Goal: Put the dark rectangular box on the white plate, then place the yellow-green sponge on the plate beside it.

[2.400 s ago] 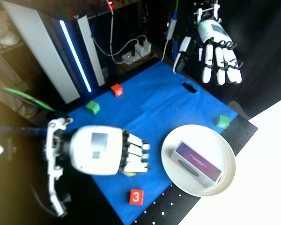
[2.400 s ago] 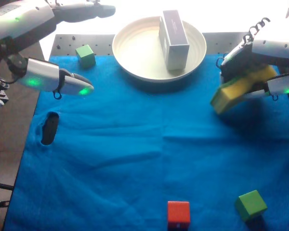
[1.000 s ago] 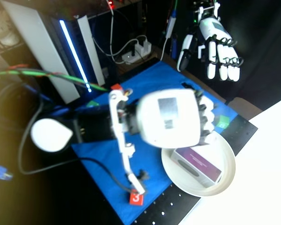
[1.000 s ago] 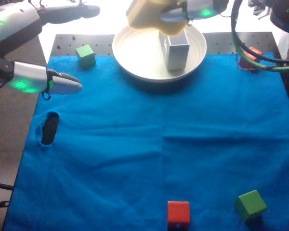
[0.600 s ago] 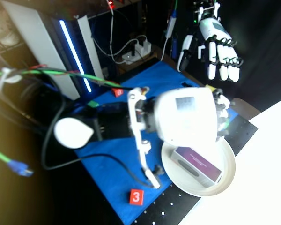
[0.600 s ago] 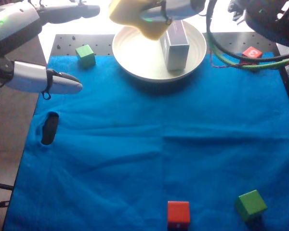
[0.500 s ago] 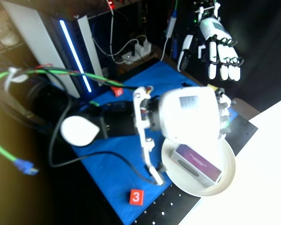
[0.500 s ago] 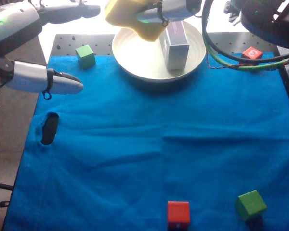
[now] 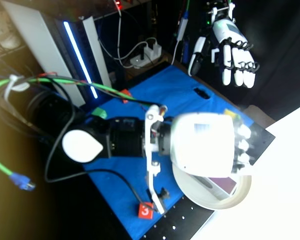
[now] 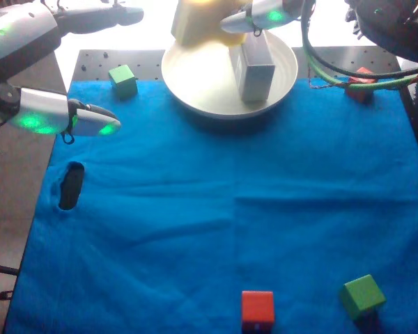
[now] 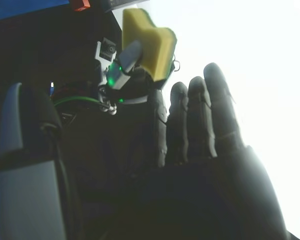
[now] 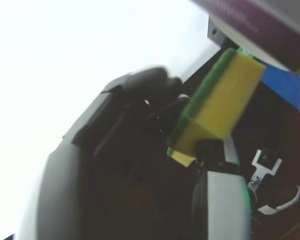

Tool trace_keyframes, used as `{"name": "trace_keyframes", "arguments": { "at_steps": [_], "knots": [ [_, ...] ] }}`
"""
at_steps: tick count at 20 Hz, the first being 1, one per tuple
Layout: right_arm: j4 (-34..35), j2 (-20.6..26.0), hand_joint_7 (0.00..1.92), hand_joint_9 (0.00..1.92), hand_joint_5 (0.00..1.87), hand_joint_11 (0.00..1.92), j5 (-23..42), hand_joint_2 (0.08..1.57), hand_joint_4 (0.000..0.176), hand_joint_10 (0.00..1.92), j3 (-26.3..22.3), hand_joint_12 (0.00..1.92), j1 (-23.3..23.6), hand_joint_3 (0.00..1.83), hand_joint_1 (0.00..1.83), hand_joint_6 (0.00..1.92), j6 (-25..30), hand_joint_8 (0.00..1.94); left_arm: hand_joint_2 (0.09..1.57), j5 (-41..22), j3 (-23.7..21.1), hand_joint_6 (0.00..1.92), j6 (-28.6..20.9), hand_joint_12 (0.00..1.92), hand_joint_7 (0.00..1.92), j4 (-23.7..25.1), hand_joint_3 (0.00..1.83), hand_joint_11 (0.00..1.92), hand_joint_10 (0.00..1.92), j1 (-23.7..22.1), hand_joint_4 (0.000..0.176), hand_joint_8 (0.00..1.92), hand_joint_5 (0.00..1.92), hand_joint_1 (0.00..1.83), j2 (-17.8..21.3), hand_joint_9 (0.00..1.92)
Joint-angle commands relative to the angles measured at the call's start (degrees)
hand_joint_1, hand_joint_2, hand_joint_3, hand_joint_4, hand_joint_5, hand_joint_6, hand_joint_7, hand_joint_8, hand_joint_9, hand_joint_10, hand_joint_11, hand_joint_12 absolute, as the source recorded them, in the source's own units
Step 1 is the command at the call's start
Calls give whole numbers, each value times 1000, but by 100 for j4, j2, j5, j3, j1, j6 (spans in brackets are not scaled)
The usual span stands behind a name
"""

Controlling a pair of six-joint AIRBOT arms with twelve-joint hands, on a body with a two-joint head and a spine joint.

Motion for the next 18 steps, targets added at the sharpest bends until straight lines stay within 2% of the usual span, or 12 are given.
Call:
{"name": "trace_keyframes", "arguments": {
  "at_steps": [1,4,5,9,10,11,13,14,15,16,17,18],
  "knots": [
    [233,-9,738,626,711,381,518,957,0,481,20,1159,104,0,1180,8,23,119,890,-723,-11,0,0,304,158,-149,1,0,1,-57,65,1,248,957,9,79],
    [189,-7,707,646,654,311,512,961,0,241,20,1093,103,0,1137,0,23,12,899,-719,-13,1,0,310,148,-149,3,0,0,-57,81,0,251,946,9,78],
    [174,-7,700,653,639,275,509,963,0,182,20,1109,103,0,1115,0,23,4,902,-719,-13,2,0,346,152,-149,2,0,2,-57,73,1,256,939,8,85],
    [137,-2,686,665,623,249,508,965,0,108,-10,1117,103,1,1065,0,24,0,894,-723,-21,2,0,326,168,-150,0,0,3,-56,69,2,264,941,9,93],
    [137,6,676,651,609,219,510,965,5,96,-40,1101,103,1,1049,0,24,0,894,-728,-22,0,0,310,157,-150,0,0,1,-56,80,1,261,955,9,80],
    [132,44,639,626,592,199,511,955,19,56,-72,1023,103,0,1042,0,24,0,895,-733,-22,0,0,303,157,-151,0,0,1,-56,82,2,262,946,9,78],
    [117,187,610,580,558,140,550,932,47,16,-174,1008,77,0,984,0,24,0,895,-737,-23,4,0,357,166,-151,0,0,4,-53,72,3,277,940,16,91],
    [117,260,582,544,543,99,600,922,51,3,-234,1000,56,0,965,0,24,0,897,-747,-26,3,0,402,174,-152,1,0,5,-53,69,3,281,935,21,102],
    [122,396,567,676,532,152,712,902,39,60,-350,1239,14,0,935,0,24,0,894,-781,-37,4,0,411,186,-164,0,0,8,-53,56,7,285,938,36,113],
    [127,477,540,621,509,87,789,900,44,34,-427,1247,-10,0,901,0,24,0,888,-803,-46,5,0,452,200,-174,0,0,9,-53,60,8,296,934,47,127],
    [133,610,469,467,459,17,913,897,37,43,-551,932,-43,0,893,5,24,7,885,-827,-60,5,0,478,216,-185,0,0,7,-52,57,7,306,924,64,133],
    [133,817,452,404,431,3,1097,897,44,20,-756,654,-100,1,875,7,24,4,881,-846,-70,5,0,484,222,-194,0,0,9,-52,61,7,309,913,76,142]
  ]
}}
